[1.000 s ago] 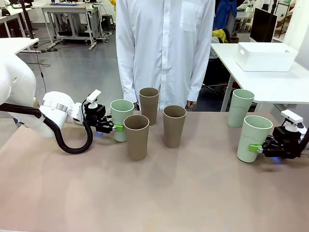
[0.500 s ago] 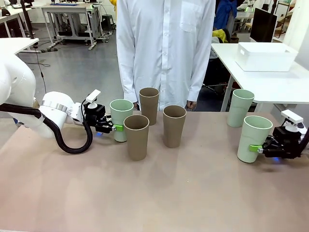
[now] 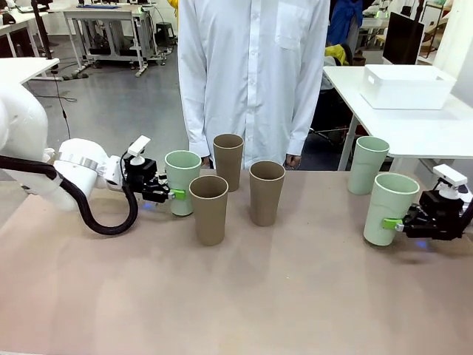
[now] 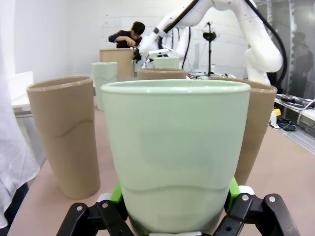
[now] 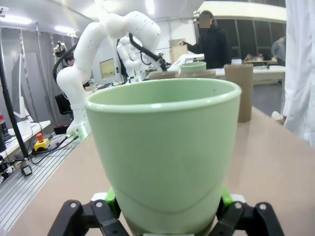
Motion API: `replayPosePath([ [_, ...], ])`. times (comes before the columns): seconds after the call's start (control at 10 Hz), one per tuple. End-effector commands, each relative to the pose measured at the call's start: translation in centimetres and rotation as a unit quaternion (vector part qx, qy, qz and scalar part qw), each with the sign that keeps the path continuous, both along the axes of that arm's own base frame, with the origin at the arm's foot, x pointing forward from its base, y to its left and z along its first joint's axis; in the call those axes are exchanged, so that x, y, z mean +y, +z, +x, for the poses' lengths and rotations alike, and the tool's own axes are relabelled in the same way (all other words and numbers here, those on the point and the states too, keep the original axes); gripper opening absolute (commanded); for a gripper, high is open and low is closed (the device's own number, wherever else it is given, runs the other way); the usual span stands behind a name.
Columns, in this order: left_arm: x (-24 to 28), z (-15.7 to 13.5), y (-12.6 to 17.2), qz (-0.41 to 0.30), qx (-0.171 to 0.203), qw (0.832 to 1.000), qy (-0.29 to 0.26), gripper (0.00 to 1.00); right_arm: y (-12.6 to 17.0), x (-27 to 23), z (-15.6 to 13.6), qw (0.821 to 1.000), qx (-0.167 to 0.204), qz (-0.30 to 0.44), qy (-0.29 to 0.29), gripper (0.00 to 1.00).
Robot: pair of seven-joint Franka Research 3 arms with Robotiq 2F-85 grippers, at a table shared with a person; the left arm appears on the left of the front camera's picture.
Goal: Stack the cups and store them in the basket.
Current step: Pick up two Reusable plastic cups , one in each hand.
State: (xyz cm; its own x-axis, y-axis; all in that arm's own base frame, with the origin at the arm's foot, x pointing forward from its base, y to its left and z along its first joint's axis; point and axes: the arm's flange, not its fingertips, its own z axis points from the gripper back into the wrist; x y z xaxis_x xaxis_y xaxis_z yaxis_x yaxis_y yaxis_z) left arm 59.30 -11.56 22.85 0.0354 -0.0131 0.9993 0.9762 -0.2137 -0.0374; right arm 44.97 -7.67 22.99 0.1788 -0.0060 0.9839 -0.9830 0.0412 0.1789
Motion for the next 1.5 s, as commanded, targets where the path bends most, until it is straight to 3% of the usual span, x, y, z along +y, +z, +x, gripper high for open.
replayPosePath([
  [0.0, 1.1, -4.3, 4.4, -0.013, -0.035, 0.998, 0.051, 0.85, 5.0, 2.9, -2.5, 0.997, -0.013, 0.018, -0.074, 0.85],
  [0.2, 1.3, -8.1, 7.6, -0.024, -0.059, 0.995, 0.071, 0.85, 8.4, 5.1, -5.5, 0.995, -0.01, 0.031, -0.094, 0.85],
  [0.4, 1.8, -11.7, 8.9, -0.048, -0.065, 0.993, 0.091, 0.85, 9.9, 7.6, -8.4, 0.993, -0.015, 0.014, -0.116, 0.85],
  [0.7, 3.5, -17.4, 8.4, -0.059, -0.076, 0.988, 0.12, 0.85, 9.6, 11.5, -12.7, 0.995, -0.011, -0.023, -0.093, 0.85],
  [0.9, 5.2, -19.9, 7.4, -0.057, -0.082, 0.986, 0.136, 0.85, 9.4, 11.8, -13.6, 0.996, -0.011, -0.03, -0.087, 0.85],
  [1.1, 7.3, -22.1, 7.0, -0.06, -0.091, 0.982, 0.156, 0.85, 9.6, 11.0, -14.5, 0.997, -0.012, -0.017, -0.072, 0.85],
  [1.4, 8.9, -22.9, 6.5, -0.049, -0.08, 0.984, 0.15, 0.85, 10.2, 8.6, -15.5, 0.999, -0.016, 0.011, -0.035, 0.85],
])
